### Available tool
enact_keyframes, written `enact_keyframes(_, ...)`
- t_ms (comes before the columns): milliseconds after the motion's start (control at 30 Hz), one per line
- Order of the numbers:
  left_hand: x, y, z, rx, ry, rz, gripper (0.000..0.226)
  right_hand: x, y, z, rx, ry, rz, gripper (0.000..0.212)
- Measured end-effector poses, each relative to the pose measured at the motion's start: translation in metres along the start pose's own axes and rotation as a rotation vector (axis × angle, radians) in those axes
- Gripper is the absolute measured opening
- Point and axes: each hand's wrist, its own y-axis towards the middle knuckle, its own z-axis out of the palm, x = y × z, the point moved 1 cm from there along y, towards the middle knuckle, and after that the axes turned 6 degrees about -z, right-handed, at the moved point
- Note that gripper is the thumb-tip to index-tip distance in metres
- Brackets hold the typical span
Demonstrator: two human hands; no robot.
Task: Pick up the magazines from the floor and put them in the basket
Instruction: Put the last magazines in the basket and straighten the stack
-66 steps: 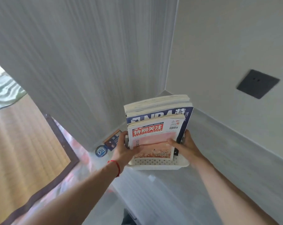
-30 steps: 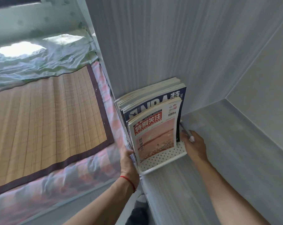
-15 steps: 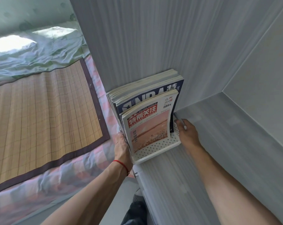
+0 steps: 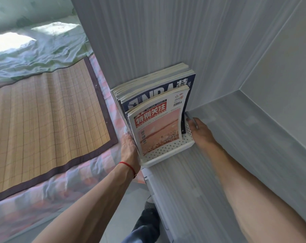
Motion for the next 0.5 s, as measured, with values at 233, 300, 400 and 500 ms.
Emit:
enact_keyframes(233,-0.009,-0.008,-0.005,-0.015,0.097,0.031,0.032,0.004,-0.001,-0.004,0.028,-0.309,-0.008,0.049)
enact_keyframes(300,-0.012,-0.011,-0.006,-0.015,0.129,0.015,0.038,0.008,-0.004,-0.006,0.024,-0.449,-0.028,0.056)
enact_keyframes(400,-0.013,-0.016,-0.01,-0.082,0.25,0.058,0.044,0.012,-0.009,-0.008,-0.101,-0.614,-0.214,0.062)
enact_keyframes(500,-0.015,-0.034,-0.018,-0.267,0.407,0.28,0.049,0.027,-0.011,-0.008,-0.095,-0.382,-0.418,0.081)
